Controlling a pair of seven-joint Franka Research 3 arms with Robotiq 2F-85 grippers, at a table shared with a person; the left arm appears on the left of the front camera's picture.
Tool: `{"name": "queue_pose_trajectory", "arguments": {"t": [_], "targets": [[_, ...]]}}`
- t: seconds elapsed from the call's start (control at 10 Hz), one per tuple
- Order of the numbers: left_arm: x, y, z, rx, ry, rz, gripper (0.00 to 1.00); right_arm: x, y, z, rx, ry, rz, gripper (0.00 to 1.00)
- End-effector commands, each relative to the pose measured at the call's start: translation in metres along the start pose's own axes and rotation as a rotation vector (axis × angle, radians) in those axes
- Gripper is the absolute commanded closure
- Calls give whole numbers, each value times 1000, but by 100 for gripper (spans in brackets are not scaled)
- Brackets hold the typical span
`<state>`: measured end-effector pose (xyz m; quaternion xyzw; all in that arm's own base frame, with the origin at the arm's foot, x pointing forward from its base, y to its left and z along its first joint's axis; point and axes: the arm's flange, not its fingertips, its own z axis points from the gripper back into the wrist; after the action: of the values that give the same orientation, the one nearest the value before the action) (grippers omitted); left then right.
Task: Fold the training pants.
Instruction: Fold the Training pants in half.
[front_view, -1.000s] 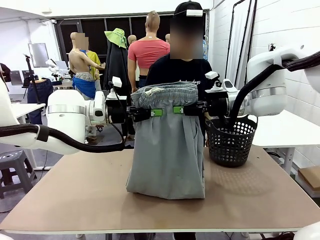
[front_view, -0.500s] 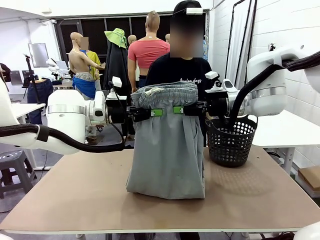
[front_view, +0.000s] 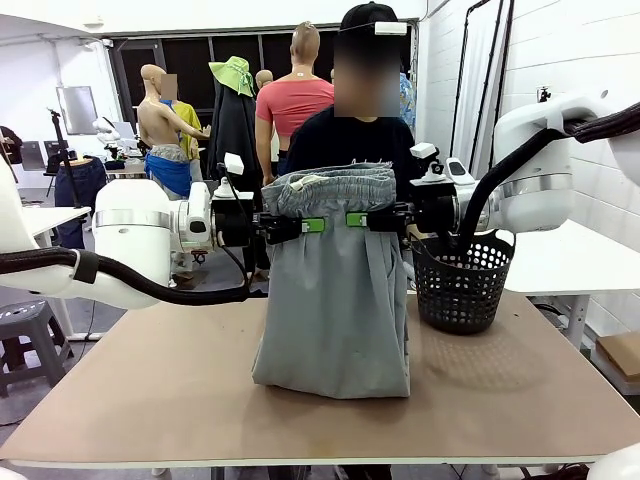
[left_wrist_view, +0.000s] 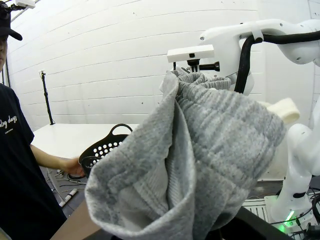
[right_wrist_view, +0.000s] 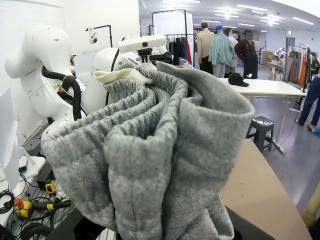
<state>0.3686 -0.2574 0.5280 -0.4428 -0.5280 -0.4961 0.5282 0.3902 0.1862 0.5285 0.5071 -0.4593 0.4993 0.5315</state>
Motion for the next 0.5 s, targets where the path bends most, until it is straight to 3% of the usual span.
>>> {"name": "queue_pose_trajectory", "arguments": {"t": [0.0,0.4], "targets": [[4,-2,-2,5,2,-22,100,0,2,-1,4,-25,-1,100],[4,-2,-2,5,2,-22,100,0,2,-1,4,-25,-1,100]]}}
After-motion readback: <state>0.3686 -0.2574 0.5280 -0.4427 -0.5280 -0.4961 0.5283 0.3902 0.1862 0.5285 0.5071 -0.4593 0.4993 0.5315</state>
